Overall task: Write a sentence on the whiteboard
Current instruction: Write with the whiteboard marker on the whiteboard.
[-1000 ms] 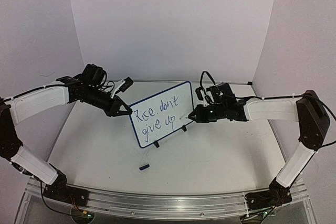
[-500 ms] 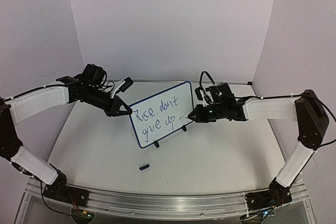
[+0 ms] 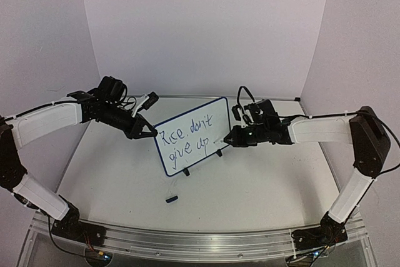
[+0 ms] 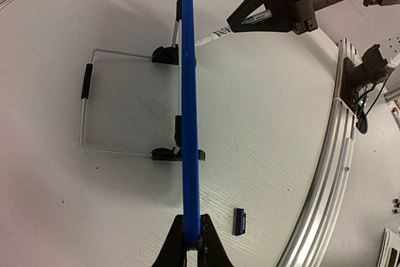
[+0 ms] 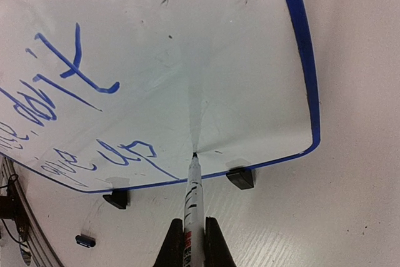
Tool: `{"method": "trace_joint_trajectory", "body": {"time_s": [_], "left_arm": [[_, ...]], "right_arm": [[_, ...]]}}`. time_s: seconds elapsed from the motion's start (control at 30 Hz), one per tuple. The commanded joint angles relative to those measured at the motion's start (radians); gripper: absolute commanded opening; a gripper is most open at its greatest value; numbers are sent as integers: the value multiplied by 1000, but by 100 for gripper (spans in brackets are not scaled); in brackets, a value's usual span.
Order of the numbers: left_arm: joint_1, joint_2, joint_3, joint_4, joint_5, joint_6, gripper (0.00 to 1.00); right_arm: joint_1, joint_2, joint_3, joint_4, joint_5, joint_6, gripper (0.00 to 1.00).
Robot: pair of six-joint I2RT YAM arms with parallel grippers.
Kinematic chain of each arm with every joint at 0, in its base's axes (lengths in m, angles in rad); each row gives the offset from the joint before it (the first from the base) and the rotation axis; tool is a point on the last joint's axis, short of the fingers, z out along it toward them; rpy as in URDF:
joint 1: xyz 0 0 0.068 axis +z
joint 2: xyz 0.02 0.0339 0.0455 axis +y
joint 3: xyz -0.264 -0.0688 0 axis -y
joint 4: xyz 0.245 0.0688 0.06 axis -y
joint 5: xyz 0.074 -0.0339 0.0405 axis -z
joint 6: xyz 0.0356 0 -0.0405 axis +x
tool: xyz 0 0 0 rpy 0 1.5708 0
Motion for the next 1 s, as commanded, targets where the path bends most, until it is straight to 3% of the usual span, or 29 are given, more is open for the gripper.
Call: {"method": "trace_joint_trajectory", "body": {"time_s": [0.0, 0.57, 0.73, 0.97], "left_arm": [[-14, 27, 14, -34, -5, 3, 0], [-14, 27, 13, -35, -6, 3, 0], [-14, 25, 15, -35, -6, 0, 2], [-14, 16, 14, -31, 0, -4, 12]], "right_arm": [[0, 9, 35, 29, 22, -7, 0], [0, -10, 21, 29, 3, -9, 0], [0, -99, -10, -67, -35, -41, 0], [-2, -262, -58, -196, 94, -58, 0]]}}
